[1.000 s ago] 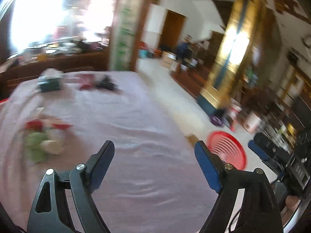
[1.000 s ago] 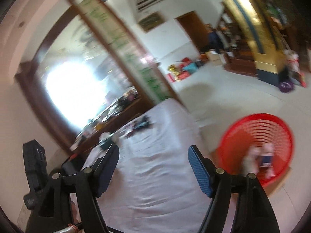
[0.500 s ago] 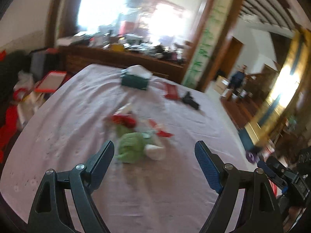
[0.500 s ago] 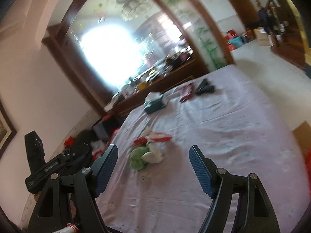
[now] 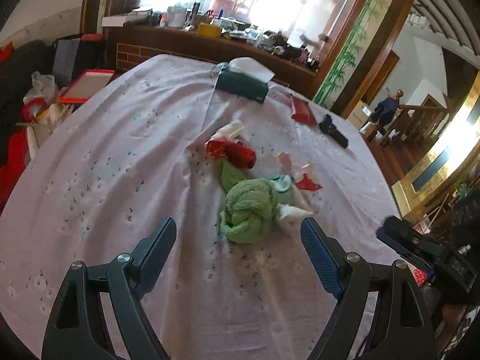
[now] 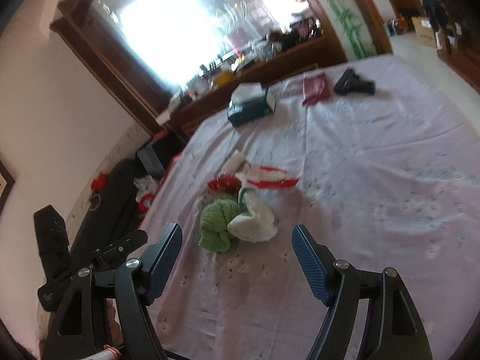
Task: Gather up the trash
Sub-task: 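Grasp the green towel with the left tool while the right tool grasps the white sock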
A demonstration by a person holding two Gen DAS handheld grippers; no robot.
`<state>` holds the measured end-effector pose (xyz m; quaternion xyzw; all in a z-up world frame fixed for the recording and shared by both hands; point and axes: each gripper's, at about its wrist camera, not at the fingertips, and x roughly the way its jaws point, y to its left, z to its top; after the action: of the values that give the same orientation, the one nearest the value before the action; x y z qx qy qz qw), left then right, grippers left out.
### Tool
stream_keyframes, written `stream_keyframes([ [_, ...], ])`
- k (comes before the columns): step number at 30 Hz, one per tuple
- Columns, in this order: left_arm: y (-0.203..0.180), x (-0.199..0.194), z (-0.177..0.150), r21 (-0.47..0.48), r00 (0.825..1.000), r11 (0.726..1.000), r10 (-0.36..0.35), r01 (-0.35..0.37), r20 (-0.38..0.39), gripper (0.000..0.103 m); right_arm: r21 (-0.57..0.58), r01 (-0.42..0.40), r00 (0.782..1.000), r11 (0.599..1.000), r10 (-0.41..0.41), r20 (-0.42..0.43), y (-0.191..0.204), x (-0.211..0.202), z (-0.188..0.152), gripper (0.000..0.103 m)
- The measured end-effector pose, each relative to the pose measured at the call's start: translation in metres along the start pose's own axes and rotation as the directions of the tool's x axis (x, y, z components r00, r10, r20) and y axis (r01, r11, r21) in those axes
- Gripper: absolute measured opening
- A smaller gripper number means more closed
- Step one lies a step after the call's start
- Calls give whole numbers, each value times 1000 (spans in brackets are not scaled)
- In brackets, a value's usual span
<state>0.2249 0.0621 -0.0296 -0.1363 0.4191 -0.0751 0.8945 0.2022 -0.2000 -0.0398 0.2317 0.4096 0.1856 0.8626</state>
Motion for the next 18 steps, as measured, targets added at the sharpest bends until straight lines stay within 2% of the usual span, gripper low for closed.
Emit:
stream_keyframes([
  [4,8,17,0,-8,1000,1000,3,-3,-31,83,39,7,997,999,-4,-78,-12,50,5,80],
  [12,9,38,2,-7,998,1000,7,-7,-70,83,123,-4,987,992,24,-161,-35,116,16,75],
  [15,7,45,2,0,996,1000,10,-10,-86,83,134,-2,981,991,28,-193,-39,131,16,58],
  [17,5,50,2,1,995,1000,11,-11,-99,83,120,4,977,993,22,-210,-40,135,11,38],
  [18,4,52,2,1,995,1000,8,-8,-104,83,119,1,977,993,24,-210,-40,134,9,33],
])
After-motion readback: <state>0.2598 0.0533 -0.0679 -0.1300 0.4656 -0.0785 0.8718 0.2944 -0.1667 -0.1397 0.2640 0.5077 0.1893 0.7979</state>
